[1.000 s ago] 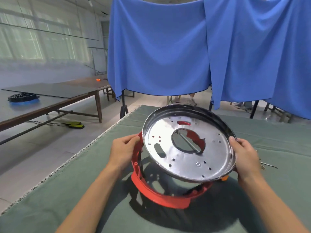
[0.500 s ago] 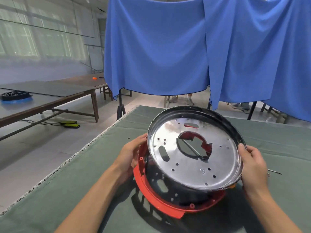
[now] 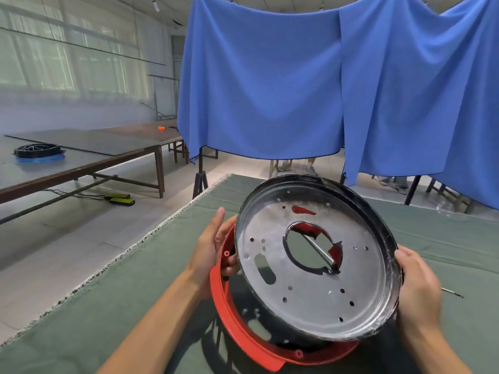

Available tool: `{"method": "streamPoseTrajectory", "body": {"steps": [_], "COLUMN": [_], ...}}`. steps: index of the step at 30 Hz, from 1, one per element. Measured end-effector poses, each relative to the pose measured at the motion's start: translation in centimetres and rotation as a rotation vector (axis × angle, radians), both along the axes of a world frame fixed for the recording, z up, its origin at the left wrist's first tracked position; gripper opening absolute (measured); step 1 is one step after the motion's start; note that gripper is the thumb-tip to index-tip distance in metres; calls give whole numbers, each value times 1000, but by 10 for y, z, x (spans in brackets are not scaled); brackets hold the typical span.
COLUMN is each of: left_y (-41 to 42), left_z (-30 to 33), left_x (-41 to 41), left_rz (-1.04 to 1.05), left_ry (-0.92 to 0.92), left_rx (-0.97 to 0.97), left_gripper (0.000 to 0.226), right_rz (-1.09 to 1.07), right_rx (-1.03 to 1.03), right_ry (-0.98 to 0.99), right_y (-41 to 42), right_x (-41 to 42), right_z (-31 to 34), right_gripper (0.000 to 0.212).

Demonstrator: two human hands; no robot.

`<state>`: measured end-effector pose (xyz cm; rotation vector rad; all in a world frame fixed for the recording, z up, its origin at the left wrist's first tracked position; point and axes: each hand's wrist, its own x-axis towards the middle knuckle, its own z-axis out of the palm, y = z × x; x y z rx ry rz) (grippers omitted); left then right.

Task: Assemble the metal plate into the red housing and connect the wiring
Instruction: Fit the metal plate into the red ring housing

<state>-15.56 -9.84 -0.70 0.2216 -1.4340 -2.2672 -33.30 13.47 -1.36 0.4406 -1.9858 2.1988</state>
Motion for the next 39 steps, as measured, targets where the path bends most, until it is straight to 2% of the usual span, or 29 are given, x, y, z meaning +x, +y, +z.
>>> {"method": "streamPoseTrajectory", "body": {"steps": [3,9,12,13,17,21,23,26,29,32,39], "left_y": [3,8,10,11,6,9,11,14,16,15,12], "left_z": [2,7,8,8,4,1,0,1,4,6,1], "left_x": [3,7,8,9,9,7,7,6,6,6,2], "left_rz": [21,55,85,91,34,10,42,76,110,153,75], "left_ry": [-23,-94,-67,-50,-12,-11,-42,-107,-98,-97,-46], "left_rx": [-44,-84,-15,10,37,56,68,89,122,118,72], "left_gripper": [67,52,67,65,40,35,41,60,63,65,42], "right_rz": [20,89,111,122,145,157,175,126,40,-66,-232], "right_rx": [-1,122,193,221,282,347,328,322,334,306,240], "right_ry": [31,148,219,234,196,146,123,149,173,211,253], "right_y": [1,3,6,8,15,13,11,9,5,3,1], "right_x": [-1,4,5,5,-2,-4,-5,-5,-1,6,13], "right_z": [-1,0,6,9,18,17,14,11,13,15,19], "right_gripper": [20,29,19,15,31,12,16,19,8,12,15]}}
